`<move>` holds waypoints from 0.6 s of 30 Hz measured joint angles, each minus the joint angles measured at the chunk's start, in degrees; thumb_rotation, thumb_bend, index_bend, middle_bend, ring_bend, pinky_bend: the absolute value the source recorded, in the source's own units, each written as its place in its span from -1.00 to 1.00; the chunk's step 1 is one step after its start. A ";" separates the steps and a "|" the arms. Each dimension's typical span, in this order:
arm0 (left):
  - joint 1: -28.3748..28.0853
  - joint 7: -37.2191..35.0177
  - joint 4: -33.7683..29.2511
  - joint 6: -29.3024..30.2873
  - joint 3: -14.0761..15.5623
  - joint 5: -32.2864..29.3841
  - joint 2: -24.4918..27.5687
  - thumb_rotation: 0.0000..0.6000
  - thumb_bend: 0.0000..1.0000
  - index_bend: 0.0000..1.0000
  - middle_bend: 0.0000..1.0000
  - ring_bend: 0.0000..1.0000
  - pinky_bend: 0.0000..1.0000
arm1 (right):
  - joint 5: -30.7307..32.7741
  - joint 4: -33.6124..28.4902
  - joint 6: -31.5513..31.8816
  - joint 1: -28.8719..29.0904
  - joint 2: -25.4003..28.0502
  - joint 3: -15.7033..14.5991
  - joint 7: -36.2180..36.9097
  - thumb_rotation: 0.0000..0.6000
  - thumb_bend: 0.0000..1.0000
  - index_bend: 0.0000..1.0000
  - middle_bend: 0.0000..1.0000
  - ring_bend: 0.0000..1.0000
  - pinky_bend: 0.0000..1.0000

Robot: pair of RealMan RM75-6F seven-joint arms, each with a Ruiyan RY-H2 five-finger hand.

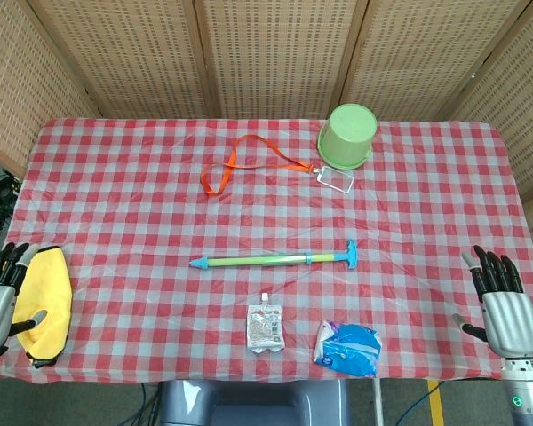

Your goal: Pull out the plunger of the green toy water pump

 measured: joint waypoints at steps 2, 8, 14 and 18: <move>-0.07 0.03 0.14 -0.21 -0.08 -0.24 -0.08 1.00 -0.87 -1.00 -1.00 -1.00 -1.00 | 0.05 -0.08 -0.37 0.09 -0.09 -0.14 -0.68 1.00 -0.85 -0.98 -1.00 -1.00 -1.00; -0.23 -0.02 0.34 -0.65 -0.23 -0.70 -0.17 1.00 -0.87 -1.00 -1.00 -1.00 -1.00 | 0.18 -0.42 -0.69 0.13 -0.20 -0.32 -1.43 1.00 -0.85 -0.95 -1.00 -1.00 -1.00; -0.23 -0.68 0.11 -0.82 -0.13 -0.60 -0.01 1.00 -0.87 -1.00 -1.00 -1.00 -1.00 | -0.14 -0.65 -0.45 0.07 -0.07 -0.37 -1.20 1.00 -0.84 -0.91 -1.00 -1.00 -1.00; -0.29 -1.09 -0.06 -1.11 -0.03 -0.58 0.12 1.00 -0.87 -1.00 -1.00 -1.00 -1.00 | -0.03 -0.39 -0.55 0.11 -0.12 -0.30 -0.81 1.00 -0.84 -0.86 -1.00 -1.00 -1.00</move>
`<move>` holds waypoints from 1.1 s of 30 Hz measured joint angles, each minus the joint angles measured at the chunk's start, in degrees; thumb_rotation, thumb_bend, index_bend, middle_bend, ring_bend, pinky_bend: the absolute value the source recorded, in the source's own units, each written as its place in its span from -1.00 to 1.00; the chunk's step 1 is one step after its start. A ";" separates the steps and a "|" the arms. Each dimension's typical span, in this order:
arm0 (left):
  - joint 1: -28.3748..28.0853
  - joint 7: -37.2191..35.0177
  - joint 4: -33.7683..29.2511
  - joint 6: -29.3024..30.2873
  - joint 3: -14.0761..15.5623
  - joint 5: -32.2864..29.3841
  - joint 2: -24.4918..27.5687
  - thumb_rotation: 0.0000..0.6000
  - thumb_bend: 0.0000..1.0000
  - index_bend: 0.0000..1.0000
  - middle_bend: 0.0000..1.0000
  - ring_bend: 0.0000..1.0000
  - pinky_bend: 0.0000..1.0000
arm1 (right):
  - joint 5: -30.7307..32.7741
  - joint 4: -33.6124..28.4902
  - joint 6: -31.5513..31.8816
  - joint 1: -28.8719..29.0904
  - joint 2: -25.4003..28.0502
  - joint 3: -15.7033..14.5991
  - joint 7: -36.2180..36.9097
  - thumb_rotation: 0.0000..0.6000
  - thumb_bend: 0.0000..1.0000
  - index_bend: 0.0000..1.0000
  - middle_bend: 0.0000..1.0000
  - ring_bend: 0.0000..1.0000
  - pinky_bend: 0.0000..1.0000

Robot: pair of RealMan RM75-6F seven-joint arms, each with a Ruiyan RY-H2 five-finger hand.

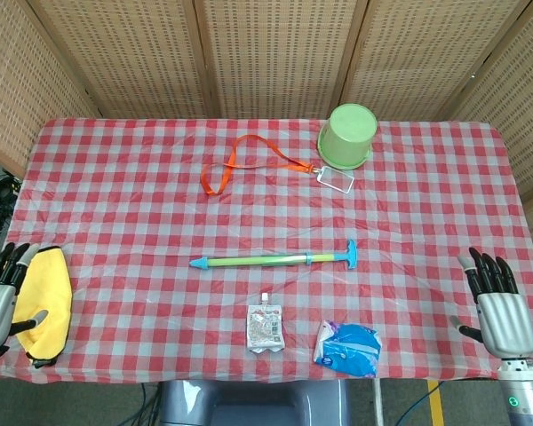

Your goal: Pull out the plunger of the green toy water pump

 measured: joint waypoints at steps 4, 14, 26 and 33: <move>-0.13 0.34 0.00 -0.29 0.11 0.08 -0.07 1.00 -0.87 -1.00 -1.00 -1.00 -1.00 | 0.03 0.14 -0.20 0.10 -0.05 0.01 0.31 1.00 -0.85 -0.77 -1.00 -1.00 -1.00; -0.25 0.75 0.08 -0.43 0.00 -0.09 -0.30 1.00 -0.87 -1.00 -1.00 -1.00 -1.00 | -0.91 -0.37 -1.46 1.65 -0.50 0.46 0.02 1.00 -0.85 -0.58 -1.00 -1.00 -1.00; -1.03 2.00 1.20 -1.90 -0.20 -0.95 -1.53 1.00 -0.87 -1.00 -1.00 -1.00 -1.00 | 5.25 -3.43 -15.31 13.68 -5.53 6.52 -13.14 1.00 -0.62 -0.11 -0.76 -1.00 -0.91; -1.40 1.58 1.82 -2.57 -0.43 -1.55 -1.81 1.00 -0.87 -1.00 -1.00 -1.00 -1.00 | 11.93 -1.49 -21.37 19.44 -11.56 8.84 -18.97 1.00 -0.35 -0.08 -0.66 -0.92 -0.83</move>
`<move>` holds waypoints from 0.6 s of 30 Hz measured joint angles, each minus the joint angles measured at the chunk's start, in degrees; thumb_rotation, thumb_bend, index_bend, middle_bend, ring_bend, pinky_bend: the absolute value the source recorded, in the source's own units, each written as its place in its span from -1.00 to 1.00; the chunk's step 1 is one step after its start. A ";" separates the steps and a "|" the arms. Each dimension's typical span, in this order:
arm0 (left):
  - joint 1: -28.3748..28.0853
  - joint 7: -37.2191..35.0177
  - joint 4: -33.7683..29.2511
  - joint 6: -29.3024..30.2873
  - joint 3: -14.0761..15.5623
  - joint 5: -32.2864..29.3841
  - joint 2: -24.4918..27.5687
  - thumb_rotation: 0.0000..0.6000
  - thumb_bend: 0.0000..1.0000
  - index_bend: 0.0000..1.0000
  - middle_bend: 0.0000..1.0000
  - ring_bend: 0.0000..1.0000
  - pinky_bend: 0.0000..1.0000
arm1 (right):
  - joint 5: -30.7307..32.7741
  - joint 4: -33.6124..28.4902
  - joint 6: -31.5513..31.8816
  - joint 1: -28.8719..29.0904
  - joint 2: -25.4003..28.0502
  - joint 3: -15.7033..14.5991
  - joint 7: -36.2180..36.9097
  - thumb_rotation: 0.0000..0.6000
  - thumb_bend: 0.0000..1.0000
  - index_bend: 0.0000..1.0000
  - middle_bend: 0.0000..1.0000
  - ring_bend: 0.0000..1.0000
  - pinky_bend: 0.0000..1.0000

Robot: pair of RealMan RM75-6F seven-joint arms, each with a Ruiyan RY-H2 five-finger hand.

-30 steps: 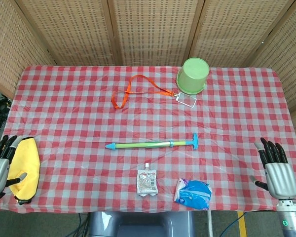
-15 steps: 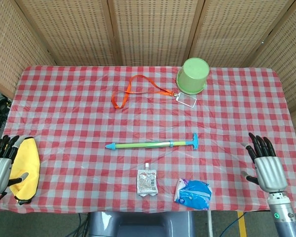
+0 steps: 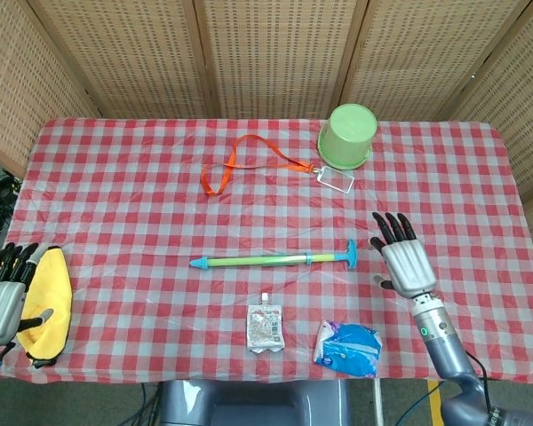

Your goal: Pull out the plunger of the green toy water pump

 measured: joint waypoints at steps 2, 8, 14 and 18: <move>-0.03 -0.32 0.09 0.05 -0.10 -0.04 -0.02 1.00 -0.87 -1.00 -1.00 -1.00 -1.00 | 0.88 0.84 -0.56 0.84 -1.35 0.23 -0.82 1.00 -0.34 -0.07 -0.57 -0.78 -0.79; -0.09 -1.06 0.36 0.08 -0.20 -0.19 -0.02 1.00 -0.87 -1.00 -1.00 -1.00 -1.00 | 2.75 4.58 -1.40 3.50 -6.21 0.70 -4.23 1.00 -0.34 -0.17 0.14 0.04 -0.26; -0.19 -1.07 0.63 -0.13 -0.04 -0.11 -0.22 1.00 -0.87 -1.00 -1.00 -1.00 -1.00 | 4.60 8.95 -1.84 6.25 -10.55 1.01 -8.09 1.00 -0.33 0.06 0.85 0.70 0.24; -0.33 -1.04 0.80 -0.41 -0.05 -0.34 -0.35 1.00 -0.87 -1.00 -1.00 -1.00 -1.00 | 6.69 10.88 -2.38 7.63 -12.81 1.40 -8.56 1.00 -0.32 0.13 0.96 0.79 0.30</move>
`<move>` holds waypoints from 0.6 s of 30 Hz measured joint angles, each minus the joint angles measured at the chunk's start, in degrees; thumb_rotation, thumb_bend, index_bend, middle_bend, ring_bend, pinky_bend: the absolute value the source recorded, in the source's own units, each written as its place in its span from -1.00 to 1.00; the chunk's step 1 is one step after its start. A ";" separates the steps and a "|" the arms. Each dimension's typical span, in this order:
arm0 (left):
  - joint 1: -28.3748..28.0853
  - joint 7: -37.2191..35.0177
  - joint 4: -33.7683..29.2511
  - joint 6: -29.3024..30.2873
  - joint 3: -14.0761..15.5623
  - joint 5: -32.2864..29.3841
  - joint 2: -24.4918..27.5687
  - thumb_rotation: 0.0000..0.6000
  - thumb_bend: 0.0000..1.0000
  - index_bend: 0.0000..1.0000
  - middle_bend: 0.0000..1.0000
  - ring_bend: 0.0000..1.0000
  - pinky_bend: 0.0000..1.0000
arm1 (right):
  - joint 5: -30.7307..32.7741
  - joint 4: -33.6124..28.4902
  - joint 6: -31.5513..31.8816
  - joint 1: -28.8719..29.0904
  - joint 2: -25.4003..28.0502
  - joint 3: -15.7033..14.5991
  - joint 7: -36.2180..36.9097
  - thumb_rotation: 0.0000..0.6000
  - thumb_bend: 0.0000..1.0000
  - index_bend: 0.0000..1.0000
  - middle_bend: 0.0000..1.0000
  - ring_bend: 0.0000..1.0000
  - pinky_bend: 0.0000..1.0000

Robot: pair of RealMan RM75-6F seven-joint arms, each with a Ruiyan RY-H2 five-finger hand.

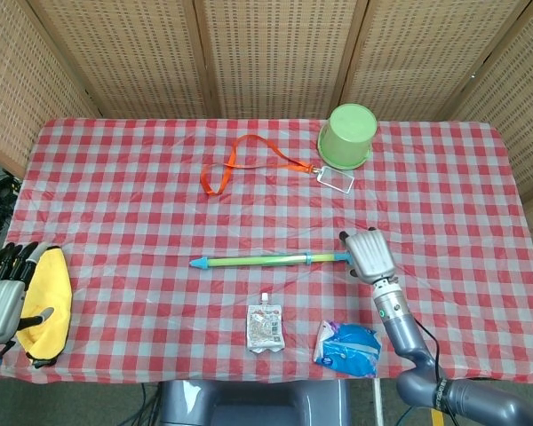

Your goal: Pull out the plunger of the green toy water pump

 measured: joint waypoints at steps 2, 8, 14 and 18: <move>-0.04 0.02 0.07 -0.08 -0.01 -0.05 -0.04 1.00 -0.87 -1.00 -1.00 -1.00 -1.00 | 0.94 0.36 -0.39 0.51 -0.67 0.14 -0.22 1.00 -0.29 0.13 0.97 0.80 0.30; -0.22 0.25 0.10 -0.47 -0.04 -0.40 -0.10 1.00 -0.87 -1.00 -1.00 -1.00 -1.00 | 2.95 0.59 -1.24 2.23 -2.19 0.49 -1.84 1.00 -0.14 0.09 0.97 0.80 0.30; -0.33 0.32 0.14 -0.85 0.01 -0.76 -0.15 1.00 -0.87 -1.00 -1.00 -1.00 -1.00 | 6.17 1.26 -2.72 3.96 -2.95 0.74 -4.75 1.00 0.00 0.00 0.96 0.80 0.30; -0.44 0.55 0.25 -1.02 -0.01 -0.88 -0.24 1.00 -0.87 -1.00 -1.00 -1.00 -1.00 | 7.82 1.48 -3.42 4.53 -2.98 0.23 -5.48 1.00 0.00 -0.02 0.95 0.80 0.30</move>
